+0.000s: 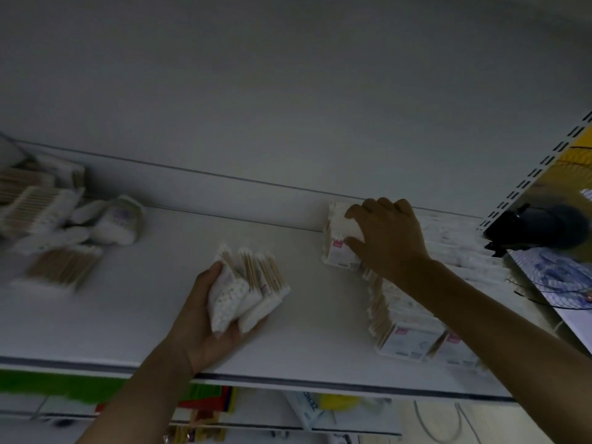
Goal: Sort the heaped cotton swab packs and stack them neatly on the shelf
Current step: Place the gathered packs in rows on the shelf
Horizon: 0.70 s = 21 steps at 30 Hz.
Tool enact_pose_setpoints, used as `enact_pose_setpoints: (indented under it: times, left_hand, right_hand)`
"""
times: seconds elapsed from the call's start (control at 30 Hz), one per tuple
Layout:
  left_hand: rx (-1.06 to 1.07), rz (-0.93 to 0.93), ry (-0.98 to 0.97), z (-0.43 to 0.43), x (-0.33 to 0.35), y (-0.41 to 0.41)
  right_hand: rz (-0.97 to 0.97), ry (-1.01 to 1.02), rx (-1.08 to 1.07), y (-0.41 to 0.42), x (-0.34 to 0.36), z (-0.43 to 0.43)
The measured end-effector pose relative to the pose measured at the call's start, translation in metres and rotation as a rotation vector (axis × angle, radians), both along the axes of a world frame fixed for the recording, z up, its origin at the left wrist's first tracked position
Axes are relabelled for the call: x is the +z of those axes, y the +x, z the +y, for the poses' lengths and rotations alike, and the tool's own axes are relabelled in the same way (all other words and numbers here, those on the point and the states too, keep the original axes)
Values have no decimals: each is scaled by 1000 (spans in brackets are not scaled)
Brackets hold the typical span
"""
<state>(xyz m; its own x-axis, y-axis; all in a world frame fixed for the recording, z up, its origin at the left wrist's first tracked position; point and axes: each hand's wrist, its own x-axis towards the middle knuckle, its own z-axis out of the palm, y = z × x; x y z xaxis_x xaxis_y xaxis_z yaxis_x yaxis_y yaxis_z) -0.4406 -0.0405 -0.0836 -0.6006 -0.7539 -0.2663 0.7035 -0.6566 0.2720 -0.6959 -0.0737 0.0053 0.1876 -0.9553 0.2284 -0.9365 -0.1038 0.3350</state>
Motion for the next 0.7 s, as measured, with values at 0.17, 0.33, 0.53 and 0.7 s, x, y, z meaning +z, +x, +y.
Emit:
enact_pose_setpoints:
  times: [0.17,0.33,0.53,0.7]
  left_hand:
    - [-29,-32,-53,2,2,2]
    - [10,-98,-102,4,3,0]
    - [73,-232,-143,8,2,-3]
    - [64,-307,-156,16,8,-5]
  right_hand:
    - [-737,24,155,56,-9,30]
    - [-1064,237,163,116,-25,53]
    - [-1086,369,72,129,-15,44]
    - [-1107,574,69,123,-9,46]
